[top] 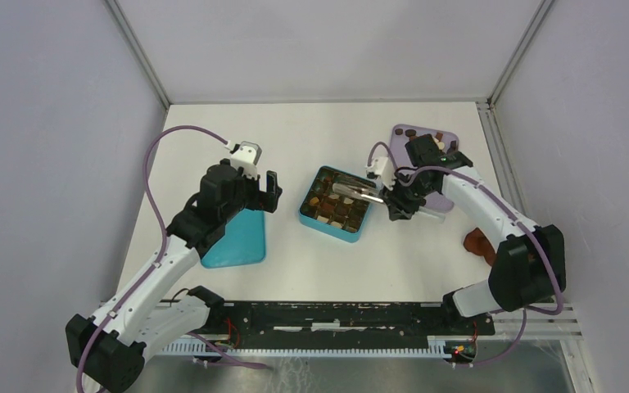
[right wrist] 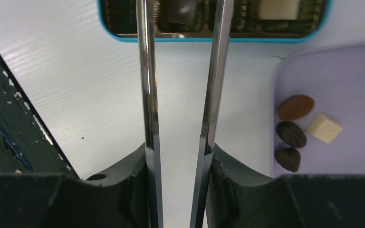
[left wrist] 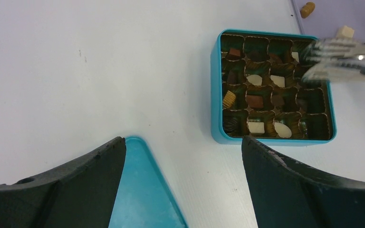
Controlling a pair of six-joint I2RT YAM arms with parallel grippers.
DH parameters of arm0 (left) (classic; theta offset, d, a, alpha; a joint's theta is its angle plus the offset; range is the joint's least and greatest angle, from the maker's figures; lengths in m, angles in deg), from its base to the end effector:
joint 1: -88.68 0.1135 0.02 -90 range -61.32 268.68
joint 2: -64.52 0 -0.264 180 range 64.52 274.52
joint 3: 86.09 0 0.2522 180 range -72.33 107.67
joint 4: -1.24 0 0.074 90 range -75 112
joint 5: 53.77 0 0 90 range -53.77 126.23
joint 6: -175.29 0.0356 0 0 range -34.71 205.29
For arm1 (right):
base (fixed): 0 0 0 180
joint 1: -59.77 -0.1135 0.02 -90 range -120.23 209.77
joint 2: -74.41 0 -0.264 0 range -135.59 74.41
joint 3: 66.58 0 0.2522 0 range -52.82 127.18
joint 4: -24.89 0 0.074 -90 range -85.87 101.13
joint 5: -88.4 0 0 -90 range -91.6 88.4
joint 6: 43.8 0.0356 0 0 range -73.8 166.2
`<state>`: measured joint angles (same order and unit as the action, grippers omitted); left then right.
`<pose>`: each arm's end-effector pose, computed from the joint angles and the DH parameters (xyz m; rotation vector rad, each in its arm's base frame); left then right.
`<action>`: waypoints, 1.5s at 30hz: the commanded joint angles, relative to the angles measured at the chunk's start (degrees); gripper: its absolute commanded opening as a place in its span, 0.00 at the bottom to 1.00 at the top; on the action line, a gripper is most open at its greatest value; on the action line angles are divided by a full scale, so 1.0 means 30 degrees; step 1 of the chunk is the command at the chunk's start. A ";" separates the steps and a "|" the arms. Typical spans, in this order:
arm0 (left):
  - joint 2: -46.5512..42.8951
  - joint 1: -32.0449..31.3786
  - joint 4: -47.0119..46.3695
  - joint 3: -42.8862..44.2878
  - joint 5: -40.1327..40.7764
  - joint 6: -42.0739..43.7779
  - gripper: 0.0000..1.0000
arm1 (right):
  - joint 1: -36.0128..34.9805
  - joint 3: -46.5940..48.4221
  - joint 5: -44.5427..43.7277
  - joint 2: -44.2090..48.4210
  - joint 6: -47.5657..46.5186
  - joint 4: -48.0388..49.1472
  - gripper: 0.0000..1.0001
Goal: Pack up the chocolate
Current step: Place the fake chocolate in the packing box, then pick up the fake chocolate from the plate.
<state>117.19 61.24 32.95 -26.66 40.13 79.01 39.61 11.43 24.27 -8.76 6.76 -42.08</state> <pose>0.1872 -0.0945 0.3069 0.3275 1.9918 -0.3075 0.2503 0.1084 0.2520 -1.4325 2.3042 0.5426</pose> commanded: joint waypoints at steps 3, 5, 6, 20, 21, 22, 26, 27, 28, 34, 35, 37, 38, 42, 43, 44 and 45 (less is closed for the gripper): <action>-0.0497 0.0045 -0.0182 0.0060 -0.0204 0.0609 0.96 | 0.3735 0.1980 0.0681 -0.0414 0.0580 0.0305 0.41; -0.0498 0.0041 -0.0184 0.0069 -0.0268 0.0608 0.96 | 0.4821 0.2437 0.0012 -0.0851 0.0281 0.0011 0.41; -0.0503 0.0040 -0.0184 0.0070 -0.0292 0.0617 0.96 | 0.5237 0.2565 -0.0276 -0.1044 0.0156 -0.0053 0.41; -0.0325 0.0048 -0.0214 0.0099 -0.0437 0.0604 0.96 | 0.8332 0.3013 -0.3753 -0.3127 -0.2044 -0.0478 0.42; -0.0328 0.0037 -0.0214 0.0077 -0.0424 0.0601 0.96 | 0.8332 0.3170 -0.3976 -0.3456 -0.2176 -0.0654 0.42; -0.0321 0.0043 -0.0214 0.0071 -0.0396 0.0619 0.96 | 0.8329 0.3372 -0.4193 -0.3758 -0.2301 -0.0835 0.42; -0.0317 0.0048 -0.0228 0.0070 -0.0362 0.0626 0.96 | 0.8325 0.3658 -0.5015 -0.4618 -0.2409 -0.0621 0.44; -0.0316 0.0037 -0.0215 0.0070 -0.0352 0.0629 0.96 | 0.8332 0.3752 -0.5087 -0.4793 -0.2410 -0.0602 0.45; -0.0279 0.0036 -0.0199 0.0070 -0.0369 0.0630 0.96 | 0.8332 0.3920 -0.5163 -0.5042 -0.2410 -0.0581 0.45; -0.0262 0.0047 -0.0185 0.0070 -0.0332 0.0634 0.96 | 0.8332 0.4858 -0.4727 -0.6361 -0.2380 -0.0706 0.46; -0.0254 0.0045 -0.0184 0.0070 -0.0326 0.0634 0.96 | 0.8332 0.4955 -0.4632 -0.6564 -0.2358 -0.0746 0.46; -0.0258 0.0052 -0.0184 0.0041 -0.0302 0.0630 0.96 | 0.8303 0.5145 -0.4446 -0.6903 -0.2351 -0.0789 0.46; -0.0261 0.0026 -0.0199 0.0040 -0.0304 0.0644 0.96 | 0.8303 0.5245 -0.4362 -0.7052 -0.2344 -0.0807 0.46; -0.0166 0.0049 -0.0184 0.0068 -0.0317 0.0645 0.96 | 0.8196 0.5405 -0.4234 -0.7396 -0.2351 -0.0793 0.48; -0.0143 0.0037 -0.0184 0.0069 -0.0317 0.0651 0.96 | 0.8137 0.5434 -0.4199 -0.7481 -0.2351 -0.0778 0.48; -0.0126 0.0058 -0.0184 0.0077 -0.0328 0.0636 0.96 | 0.8077 0.5463 -0.4213 -0.7546 -0.2323 -0.0720 0.48; -0.0112 0.0053 -0.0206 0.0071 -0.0333 0.0631 0.96 | 0.7990 0.5420 -0.4221 -0.7590 -0.2253 -0.0623 0.48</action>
<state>116.75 61.24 32.95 -26.66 39.17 79.01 64.27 24.98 10.39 -31.12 0.24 -44.11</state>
